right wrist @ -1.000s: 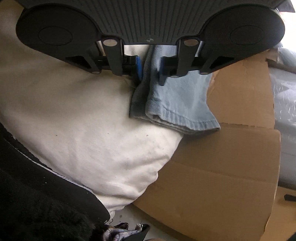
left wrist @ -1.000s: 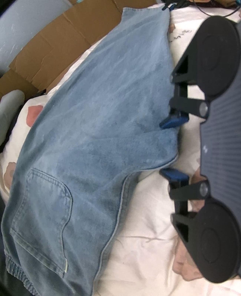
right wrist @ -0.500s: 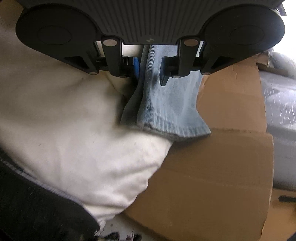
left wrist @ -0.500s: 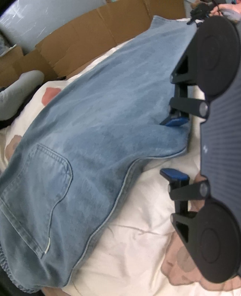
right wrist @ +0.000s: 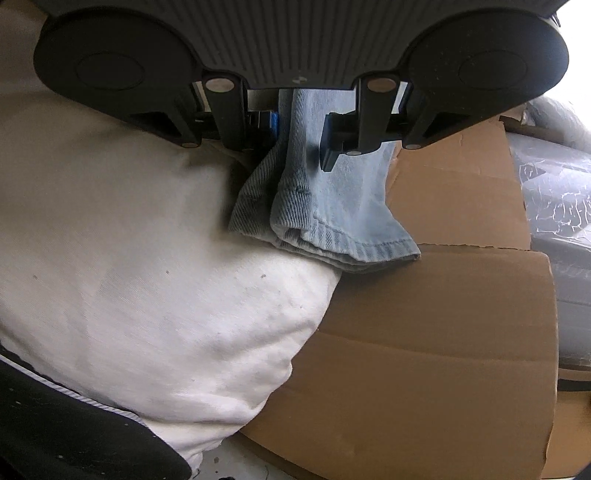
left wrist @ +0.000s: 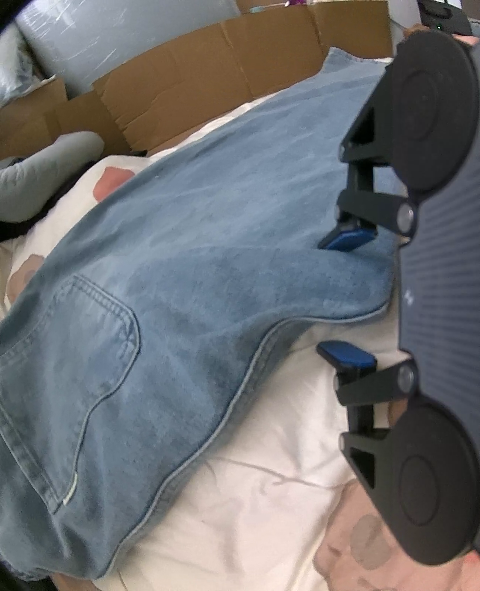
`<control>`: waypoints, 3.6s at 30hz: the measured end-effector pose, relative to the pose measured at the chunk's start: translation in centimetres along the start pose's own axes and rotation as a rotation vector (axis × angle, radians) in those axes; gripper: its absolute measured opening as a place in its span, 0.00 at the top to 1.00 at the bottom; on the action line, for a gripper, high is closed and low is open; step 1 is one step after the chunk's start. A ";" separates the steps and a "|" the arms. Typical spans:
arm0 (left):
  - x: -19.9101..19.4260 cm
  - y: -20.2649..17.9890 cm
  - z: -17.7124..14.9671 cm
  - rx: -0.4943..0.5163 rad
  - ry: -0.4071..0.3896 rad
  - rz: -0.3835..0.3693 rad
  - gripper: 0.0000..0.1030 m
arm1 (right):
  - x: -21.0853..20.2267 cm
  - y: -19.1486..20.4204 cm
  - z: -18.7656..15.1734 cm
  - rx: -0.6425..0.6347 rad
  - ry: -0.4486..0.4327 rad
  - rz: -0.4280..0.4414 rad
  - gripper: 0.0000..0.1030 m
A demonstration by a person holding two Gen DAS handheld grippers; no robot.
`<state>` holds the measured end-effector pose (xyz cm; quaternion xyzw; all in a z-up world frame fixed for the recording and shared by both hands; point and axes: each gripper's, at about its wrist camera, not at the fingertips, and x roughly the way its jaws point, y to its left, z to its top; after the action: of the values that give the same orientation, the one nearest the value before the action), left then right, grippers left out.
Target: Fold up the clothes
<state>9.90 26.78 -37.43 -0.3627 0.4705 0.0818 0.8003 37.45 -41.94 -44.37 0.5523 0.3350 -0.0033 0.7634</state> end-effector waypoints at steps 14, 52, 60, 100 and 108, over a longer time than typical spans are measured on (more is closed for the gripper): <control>-1.0 -0.1 -1.9 -0.018 -0.004 0.003 0.71 | 0.2 -0.2 -0.1 0.009 -0.021 0.079 0.77; -10.0 -7.0 -0.1 0.229 0.178 0.268 0.82 | -18.2 5.5 -4.6 -0.030 -0.062 -0.072 0.95; -10.2 -6.9 -2.7 0.300 0.242 0.256 0.82 | -25.2 4.2 -5.6 -0.029 -0.086 -0.125 0.95; -11.6 -6.1 -3.7 0.387 0.286 0.247 0.82 | -40.5 -4.2 -13.2 -0.095 -0.049 -0.282 0.95; -11.1 -5.1 -4.9 0.372 0.312 0.254 0.82 | -42.0 -6.3 -13.7 -0.071 -0.051 -0.330 0.95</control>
<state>2.84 22.20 -27.33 -0.1558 0.6367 0.0367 0.7543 -4.43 -48.14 -30.27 0.4621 0.4017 -0.1309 0.7797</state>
